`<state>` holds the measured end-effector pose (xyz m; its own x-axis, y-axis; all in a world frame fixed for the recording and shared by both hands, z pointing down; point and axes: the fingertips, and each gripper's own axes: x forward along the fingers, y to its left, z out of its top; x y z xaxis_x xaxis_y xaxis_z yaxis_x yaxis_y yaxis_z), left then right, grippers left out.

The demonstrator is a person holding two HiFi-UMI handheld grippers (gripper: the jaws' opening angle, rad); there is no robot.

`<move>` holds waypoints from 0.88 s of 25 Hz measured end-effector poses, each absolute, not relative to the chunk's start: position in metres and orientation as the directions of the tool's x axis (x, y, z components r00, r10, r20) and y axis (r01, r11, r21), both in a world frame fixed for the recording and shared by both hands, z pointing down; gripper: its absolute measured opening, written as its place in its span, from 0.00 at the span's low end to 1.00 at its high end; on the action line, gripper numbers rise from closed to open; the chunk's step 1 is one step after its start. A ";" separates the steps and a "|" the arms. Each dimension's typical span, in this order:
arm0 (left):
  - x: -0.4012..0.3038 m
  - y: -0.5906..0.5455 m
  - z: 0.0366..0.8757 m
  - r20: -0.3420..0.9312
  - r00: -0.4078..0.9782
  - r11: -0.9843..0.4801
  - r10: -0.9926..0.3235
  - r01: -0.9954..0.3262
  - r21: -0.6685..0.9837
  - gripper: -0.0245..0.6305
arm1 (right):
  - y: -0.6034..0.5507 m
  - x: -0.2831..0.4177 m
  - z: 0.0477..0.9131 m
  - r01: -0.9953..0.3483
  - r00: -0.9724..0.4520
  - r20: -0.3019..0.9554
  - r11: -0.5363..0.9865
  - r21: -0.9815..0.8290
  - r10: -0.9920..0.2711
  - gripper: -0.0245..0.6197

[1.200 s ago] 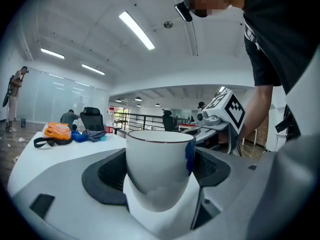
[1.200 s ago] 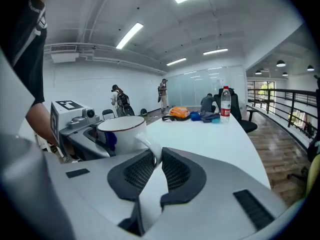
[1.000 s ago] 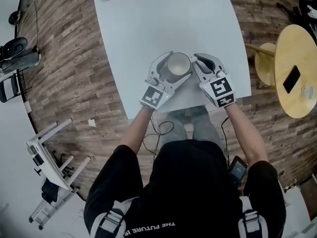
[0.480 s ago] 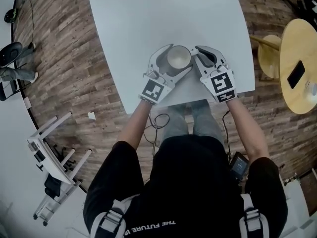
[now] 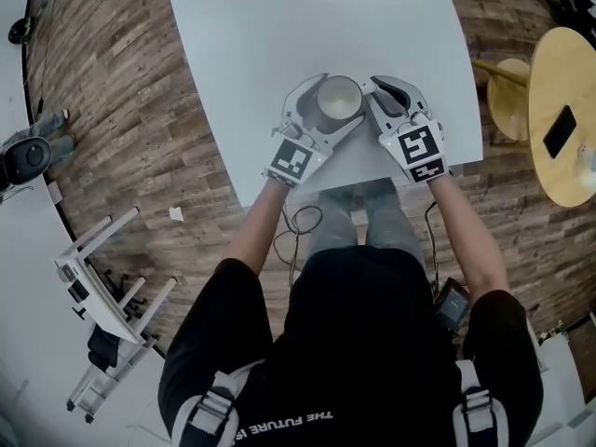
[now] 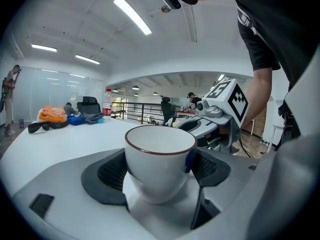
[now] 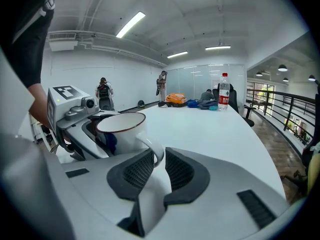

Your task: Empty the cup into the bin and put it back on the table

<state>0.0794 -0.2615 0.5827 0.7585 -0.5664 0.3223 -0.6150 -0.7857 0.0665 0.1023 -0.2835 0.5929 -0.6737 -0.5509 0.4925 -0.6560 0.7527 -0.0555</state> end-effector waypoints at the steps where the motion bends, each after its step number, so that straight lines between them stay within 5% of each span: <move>1: 0.079 -0.261 0.584 0.331 0.753 -0.781 -0.568 -0.620 0.069 0.62 | -0.283 0.103 0.594 -0.657 -0.671 0.498 0.752 -0.056 -0.549 0.14; 14: 0.042 -0.228 0.563 0.402 0.709 -0.756 -0.580 -0.652 0.061 0.62 | -0.260 0.126 0.573 -0.679 -0.616 0.564 0.733 -0.027 -0.550 0.21; 19: 0.020 -0.206 0.481 0.279 0.676 -0.689 -0.682 -0.722 0.063 0.62 | -0.245 0.121 0.485 -0.668 -0.651 0.448 0.743 0.045 -0.613 0.21; 22: 0.021 -0.197 0.430 0.205 0.643 -0.653 -0.738 -0.757 0.020 0.57 | -0.234 0.114 0.429 -0.663 -0.693 0.340 0.748 0.047 -0.636 0.09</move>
<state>0.0210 -0.1966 0.4297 0.6427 -0.7382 0.2050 -0.7568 -0.6533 0.0204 0.1144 -0.2339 0.4290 -0.6930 -0.6355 0.3403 -0.6626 0.7475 0.0467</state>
